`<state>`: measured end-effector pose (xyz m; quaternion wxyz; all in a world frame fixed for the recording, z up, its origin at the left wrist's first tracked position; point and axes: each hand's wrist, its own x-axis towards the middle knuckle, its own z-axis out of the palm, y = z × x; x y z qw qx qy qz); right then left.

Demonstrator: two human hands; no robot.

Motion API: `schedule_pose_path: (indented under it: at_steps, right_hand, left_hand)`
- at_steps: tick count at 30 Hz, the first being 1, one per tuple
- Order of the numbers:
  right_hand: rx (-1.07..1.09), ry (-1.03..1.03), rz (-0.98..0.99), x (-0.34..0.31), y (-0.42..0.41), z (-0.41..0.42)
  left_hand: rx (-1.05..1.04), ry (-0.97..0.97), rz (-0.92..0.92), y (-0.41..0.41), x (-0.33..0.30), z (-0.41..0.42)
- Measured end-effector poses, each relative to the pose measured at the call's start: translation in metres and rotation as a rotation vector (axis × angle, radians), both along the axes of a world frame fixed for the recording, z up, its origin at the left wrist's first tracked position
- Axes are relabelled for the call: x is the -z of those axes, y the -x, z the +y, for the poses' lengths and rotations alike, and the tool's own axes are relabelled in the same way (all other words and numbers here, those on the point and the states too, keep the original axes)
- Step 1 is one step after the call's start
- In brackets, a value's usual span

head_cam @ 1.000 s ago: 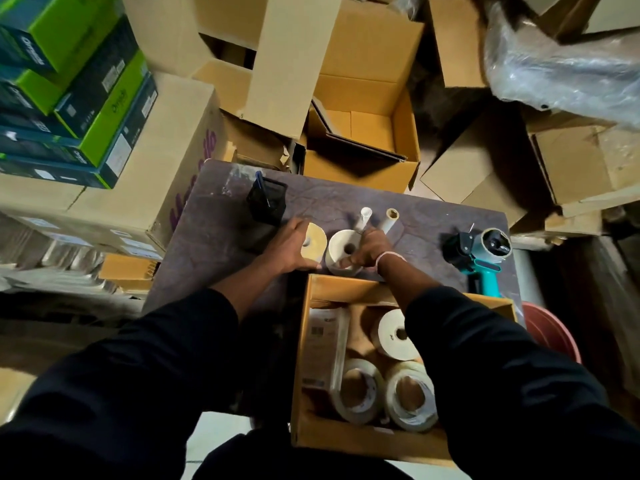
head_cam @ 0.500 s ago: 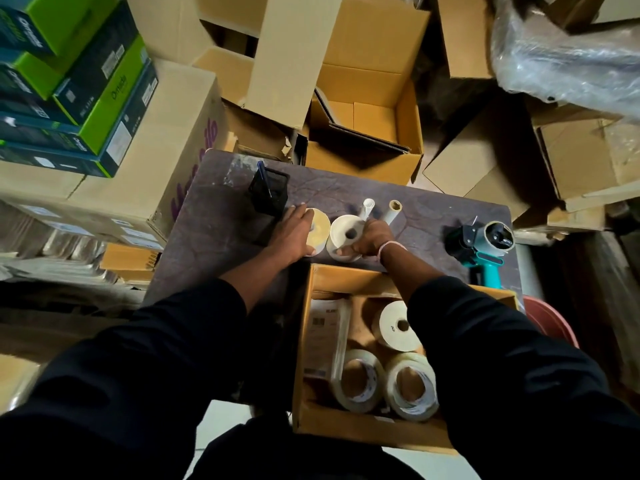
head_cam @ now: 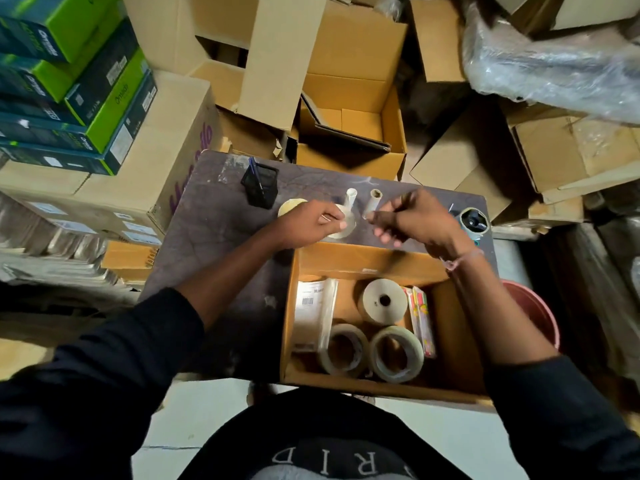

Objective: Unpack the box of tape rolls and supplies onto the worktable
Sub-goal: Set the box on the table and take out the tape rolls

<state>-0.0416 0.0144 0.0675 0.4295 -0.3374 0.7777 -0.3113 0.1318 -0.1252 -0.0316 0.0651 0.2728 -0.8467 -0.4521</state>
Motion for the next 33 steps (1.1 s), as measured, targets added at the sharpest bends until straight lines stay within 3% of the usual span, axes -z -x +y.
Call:
schedule_pose_path:
  at_steps: [2,4,5,8,12,18,23,33]
  right_hand:
    - [-0.136,-0.116,-0.101,-0.006,-0.003,0.028]
    - [-0.264,-0.319,-0.078,0.007,-0.007,0.051]
    - [-0.316,-0.428,0.002,0.021,-0.012,0.061]
    - [-0.446,-0.623,0.516,0.071,-0.025,0.086]
    - [-0.228,-0.53,0.612,0.139,-0.034,0.103]
    - [-0.028,-0.406,0.612,0.152,-0.043,0.103]
    - [0.005,-0.383,0.561,0.133,-0.038,0.105]
    - [-0.098,-0.077,0.34,0.031,-0.023,0.106]
  left_hand:
    - [0.095,0.028,-0.019,0.002,0.001,0.014]
    - [0.117,0.082,-0.053,0.001,0.008,0.023]
    - [0.102,0.125,-0.074,-0.001,0.011,0.027]
    - [0.036,0.283,-0.081,-0.005,0.017,0.035]
    - [-0.014,0.353,0.038,-0.007,0.019,0.039]
    - [-0.057,0.335,0.098,-0.009,0.02,0.041]
    - [-0.048,0.302,0.086,-0.01,0.016,0.042]
    - [-0.178,0.14,0.084,-0.01,0.014,0.044]
